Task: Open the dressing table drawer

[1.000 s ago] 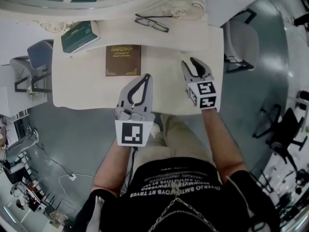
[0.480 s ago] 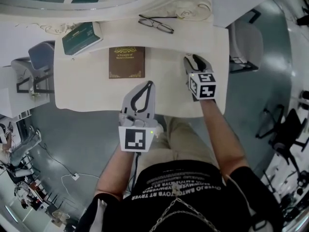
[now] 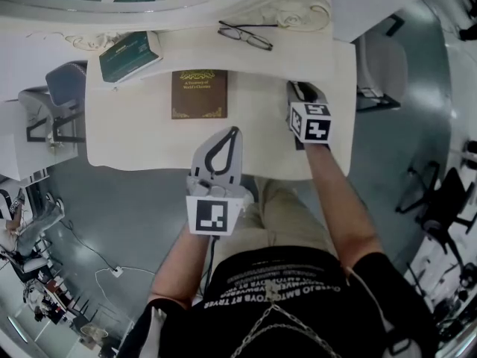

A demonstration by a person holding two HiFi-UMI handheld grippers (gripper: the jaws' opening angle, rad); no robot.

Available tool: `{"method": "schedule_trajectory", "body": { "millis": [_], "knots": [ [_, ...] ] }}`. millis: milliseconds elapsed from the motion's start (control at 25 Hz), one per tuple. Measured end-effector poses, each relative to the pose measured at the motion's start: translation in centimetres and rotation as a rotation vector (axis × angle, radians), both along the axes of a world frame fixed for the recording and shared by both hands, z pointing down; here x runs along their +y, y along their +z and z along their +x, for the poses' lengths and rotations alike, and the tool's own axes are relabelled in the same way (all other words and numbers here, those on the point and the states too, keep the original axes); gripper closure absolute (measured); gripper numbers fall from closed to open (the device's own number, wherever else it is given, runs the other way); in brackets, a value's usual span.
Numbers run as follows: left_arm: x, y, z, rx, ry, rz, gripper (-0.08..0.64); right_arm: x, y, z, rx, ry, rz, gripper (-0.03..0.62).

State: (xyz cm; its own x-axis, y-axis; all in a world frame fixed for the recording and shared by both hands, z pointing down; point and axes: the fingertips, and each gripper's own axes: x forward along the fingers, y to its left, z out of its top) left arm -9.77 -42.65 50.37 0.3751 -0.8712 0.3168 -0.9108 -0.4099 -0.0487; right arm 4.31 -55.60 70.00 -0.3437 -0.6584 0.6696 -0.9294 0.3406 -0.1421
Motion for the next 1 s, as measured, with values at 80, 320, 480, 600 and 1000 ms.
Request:
{"method": "schedule_trajectory", "body": {
  "millis": [80,320,480,600,1000],
  "knots": [
    [0.2,-0.2,-0.1,0.003,-0.001,0.0,0.557,0.2,-0.1,0.2,0.011,0.0,-0.003,0.505],
    [0.8,-0.9,-0.7,0.005,-0.014,0.011,0.557,1.7,0.1,0.4,0.013,-0.009,-0.016,0.505],
    [1.3,-1.6,-1.4,0.017,-0.037,0.014,0.557,2.7,0.1,0.2,0.006,-0.007,-0.018,0.506],
    [1.4,-2.1,-2.1,0.032,-0.064,0.021,0.557,3.4,0.2,0.0,0.002,-0.002,-0.026,0.506],
    [2.8,-3.3,-2.4,0.012,-0.049,0.049,0.557,5.7,0.6,0.2,0.012,-0.001,-0.048,0.506]
  ]
}}
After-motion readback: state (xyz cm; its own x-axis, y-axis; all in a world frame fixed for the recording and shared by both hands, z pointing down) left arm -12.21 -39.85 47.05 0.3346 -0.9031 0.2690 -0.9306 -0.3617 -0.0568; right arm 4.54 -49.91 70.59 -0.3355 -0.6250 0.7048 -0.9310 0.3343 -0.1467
